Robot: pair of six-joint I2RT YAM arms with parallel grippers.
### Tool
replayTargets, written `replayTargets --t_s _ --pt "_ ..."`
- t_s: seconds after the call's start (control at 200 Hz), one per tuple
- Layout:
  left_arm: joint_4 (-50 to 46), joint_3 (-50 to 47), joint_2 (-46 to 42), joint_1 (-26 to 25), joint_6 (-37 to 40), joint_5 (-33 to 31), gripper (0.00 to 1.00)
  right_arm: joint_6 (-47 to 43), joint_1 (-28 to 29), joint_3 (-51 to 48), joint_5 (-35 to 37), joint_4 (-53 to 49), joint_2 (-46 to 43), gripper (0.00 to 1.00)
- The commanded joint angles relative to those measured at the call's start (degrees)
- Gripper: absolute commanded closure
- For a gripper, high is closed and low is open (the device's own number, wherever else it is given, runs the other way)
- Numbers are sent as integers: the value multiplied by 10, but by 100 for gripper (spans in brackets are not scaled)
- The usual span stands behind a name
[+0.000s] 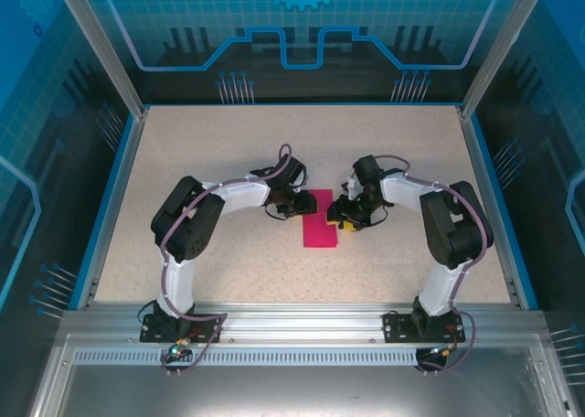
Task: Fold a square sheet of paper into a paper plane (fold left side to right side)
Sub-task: Fold the triangle a second time at the center of the table.
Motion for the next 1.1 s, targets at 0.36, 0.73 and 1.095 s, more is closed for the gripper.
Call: replayTargets --t_s 0.36,0.73,1.095 --pt "-11 -19 -2 -1 3 5 59 19 23 -12 -42 15 27 56" --pt "-8 -25 -9 -1 6 4 59 42 11 -24 -45 49 -7 58" --pt "2 -35 -20 -1 6 5 59 76 -9 -33 -76 103 -2 58"
